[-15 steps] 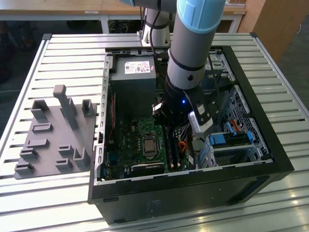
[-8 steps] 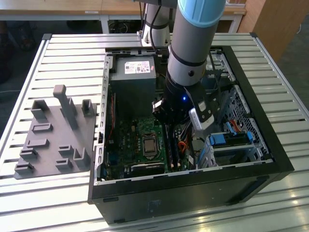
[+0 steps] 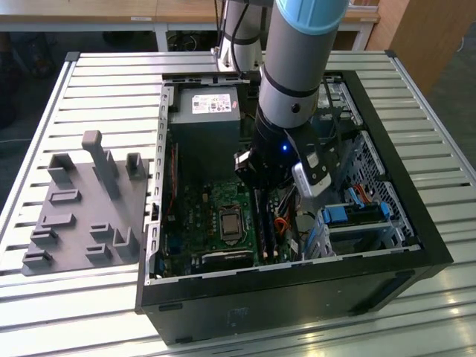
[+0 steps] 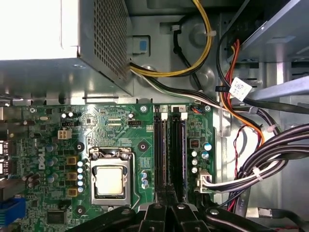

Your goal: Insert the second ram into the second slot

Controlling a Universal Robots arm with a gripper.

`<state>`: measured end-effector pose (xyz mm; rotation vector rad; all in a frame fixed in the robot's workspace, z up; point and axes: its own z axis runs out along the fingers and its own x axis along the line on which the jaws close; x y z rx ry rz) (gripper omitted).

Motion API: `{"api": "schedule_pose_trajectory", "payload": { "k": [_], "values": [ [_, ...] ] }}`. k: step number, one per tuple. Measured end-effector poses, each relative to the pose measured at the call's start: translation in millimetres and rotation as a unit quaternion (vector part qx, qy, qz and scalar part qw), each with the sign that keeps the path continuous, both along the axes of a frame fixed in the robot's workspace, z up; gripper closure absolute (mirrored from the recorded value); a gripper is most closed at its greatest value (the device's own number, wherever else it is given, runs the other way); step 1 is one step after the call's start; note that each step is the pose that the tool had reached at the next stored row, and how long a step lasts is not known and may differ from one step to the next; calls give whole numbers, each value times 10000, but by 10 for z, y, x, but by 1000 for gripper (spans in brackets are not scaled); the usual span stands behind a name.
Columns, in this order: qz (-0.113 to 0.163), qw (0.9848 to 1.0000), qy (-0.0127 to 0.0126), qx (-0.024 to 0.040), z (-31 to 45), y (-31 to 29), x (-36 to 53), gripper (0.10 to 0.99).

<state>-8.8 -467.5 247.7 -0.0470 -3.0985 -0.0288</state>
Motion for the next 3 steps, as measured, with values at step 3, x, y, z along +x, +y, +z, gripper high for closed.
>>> {"api": "schedule_pose_trajectory", "payload": {
  "k": [3],
  "values": [
    [0,10000,1,-1,3,0,0,980]
  ]
}}
